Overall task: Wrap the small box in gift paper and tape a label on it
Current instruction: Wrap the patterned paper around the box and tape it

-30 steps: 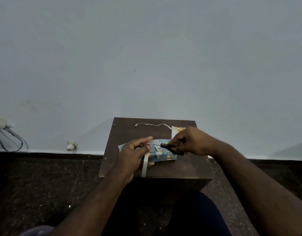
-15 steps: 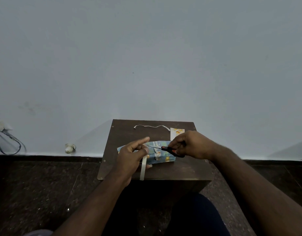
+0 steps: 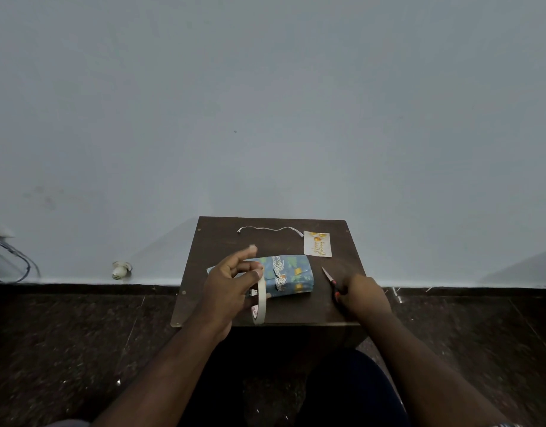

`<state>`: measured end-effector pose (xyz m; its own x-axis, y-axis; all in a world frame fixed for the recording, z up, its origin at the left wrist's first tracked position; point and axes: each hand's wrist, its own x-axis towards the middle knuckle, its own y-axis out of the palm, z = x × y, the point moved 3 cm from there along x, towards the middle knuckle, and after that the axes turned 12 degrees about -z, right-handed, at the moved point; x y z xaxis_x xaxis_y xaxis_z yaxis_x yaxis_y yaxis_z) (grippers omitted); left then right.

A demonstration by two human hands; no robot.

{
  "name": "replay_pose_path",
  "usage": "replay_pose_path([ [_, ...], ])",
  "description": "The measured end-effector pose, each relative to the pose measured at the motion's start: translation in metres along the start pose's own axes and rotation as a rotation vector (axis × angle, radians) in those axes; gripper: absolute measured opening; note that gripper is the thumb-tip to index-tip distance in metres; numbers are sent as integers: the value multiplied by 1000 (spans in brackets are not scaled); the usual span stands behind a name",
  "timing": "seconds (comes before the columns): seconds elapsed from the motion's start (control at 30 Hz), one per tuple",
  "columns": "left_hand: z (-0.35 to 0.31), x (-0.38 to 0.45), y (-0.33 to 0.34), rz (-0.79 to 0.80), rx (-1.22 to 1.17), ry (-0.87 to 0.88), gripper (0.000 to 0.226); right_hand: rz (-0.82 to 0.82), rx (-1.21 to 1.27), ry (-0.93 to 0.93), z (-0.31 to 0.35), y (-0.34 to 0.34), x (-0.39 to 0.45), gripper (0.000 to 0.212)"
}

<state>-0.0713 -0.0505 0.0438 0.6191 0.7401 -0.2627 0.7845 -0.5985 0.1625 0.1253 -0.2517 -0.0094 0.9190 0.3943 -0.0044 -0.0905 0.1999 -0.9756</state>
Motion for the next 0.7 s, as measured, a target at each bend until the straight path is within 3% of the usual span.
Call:
replay_pose_path([
  [0.1, 0, 0, -1, 14, -4, -3, 41, 35, 17, 16, 1, 1, -3, 24],
  [0.17, 0, 0, -1, 23, -5, -10, 44, -35, 102, 21, 9, -12, -6, 22],
  [0.27, -1, -1, 0, 36, 13, 5, 47, -177, 524, -33, 43, -44, -14, 8],
  [0.37, -1, 0, 0, 51, 49, 12, 51, -130, 773, -234, 90, -71, -30, 11],
  [0.53, -7, -6, 2, 71, 117, 54, 55, -90, 680, -469, 129, -77, -40, 16],
  [0.7, -6, -6, 3, 47, 174, 112, 58, -151, 670, -489, 138, -76, -42, 14],
])
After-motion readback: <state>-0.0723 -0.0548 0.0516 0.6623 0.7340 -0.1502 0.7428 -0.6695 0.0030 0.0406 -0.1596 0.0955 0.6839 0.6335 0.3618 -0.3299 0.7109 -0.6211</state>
